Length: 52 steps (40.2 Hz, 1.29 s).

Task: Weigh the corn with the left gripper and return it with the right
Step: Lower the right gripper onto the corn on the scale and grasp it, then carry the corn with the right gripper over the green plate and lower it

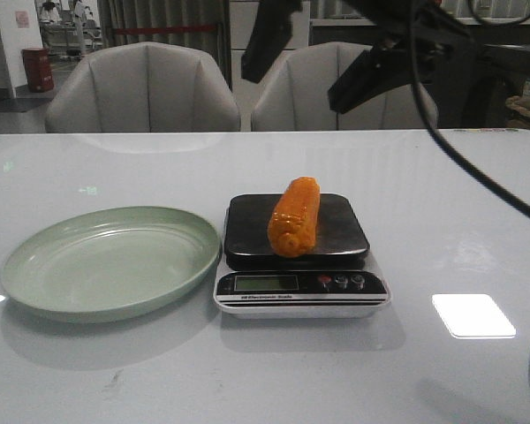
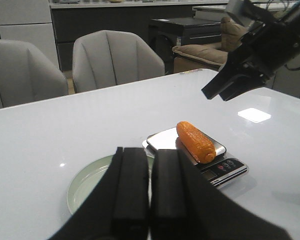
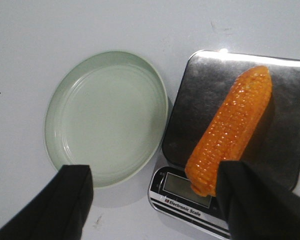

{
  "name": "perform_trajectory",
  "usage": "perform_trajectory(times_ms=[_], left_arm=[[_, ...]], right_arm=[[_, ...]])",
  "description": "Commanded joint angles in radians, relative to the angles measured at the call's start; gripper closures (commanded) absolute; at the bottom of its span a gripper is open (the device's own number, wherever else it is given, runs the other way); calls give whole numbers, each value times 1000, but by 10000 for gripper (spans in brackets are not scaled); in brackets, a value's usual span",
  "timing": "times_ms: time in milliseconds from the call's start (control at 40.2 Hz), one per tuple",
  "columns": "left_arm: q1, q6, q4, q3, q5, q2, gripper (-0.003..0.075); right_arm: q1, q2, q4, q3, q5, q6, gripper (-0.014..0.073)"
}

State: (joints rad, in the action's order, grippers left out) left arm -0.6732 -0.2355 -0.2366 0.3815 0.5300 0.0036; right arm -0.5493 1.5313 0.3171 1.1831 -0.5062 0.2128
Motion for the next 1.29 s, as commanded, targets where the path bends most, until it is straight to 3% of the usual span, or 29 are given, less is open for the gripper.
perform_trajectory(times_ms=[0, 249, 348, 697, 921, 995, 1169, 1269], left_arm=[[-2, -4, -7, 26, -82, 13, 606], [-2, -4, -7, 26, -82, 13, 606], [-2, -4, -7, 26, -82, 13, 606], [-2, -4, -7, 26, -82, 13, 606], [-2, -4, -7, 26, -82, 13, 606], [-2, -4, -7, 26, -82, 13, 606], [-2, -4, -7, 26, -82, 13, 606], [-2, -4, -7, 26, -82, 13, 606]], right_arm=[[-1, 34, -57, 103, -16, 80, -12], [-49, 198, -379, 293, -211, 429, -12], [-54, 253, -429, 355, -302, 515, -12], [-59, 418, -424, 482, -489, 561, -12], [-80, 479, -417, 502, -502, 560, -3], [-85, 487, -414, 502, -502, 560, 50], [-87, 485, -409, 509, -506, 551, 287], [-89, 485, -403, 536, -530, 524, 374]])
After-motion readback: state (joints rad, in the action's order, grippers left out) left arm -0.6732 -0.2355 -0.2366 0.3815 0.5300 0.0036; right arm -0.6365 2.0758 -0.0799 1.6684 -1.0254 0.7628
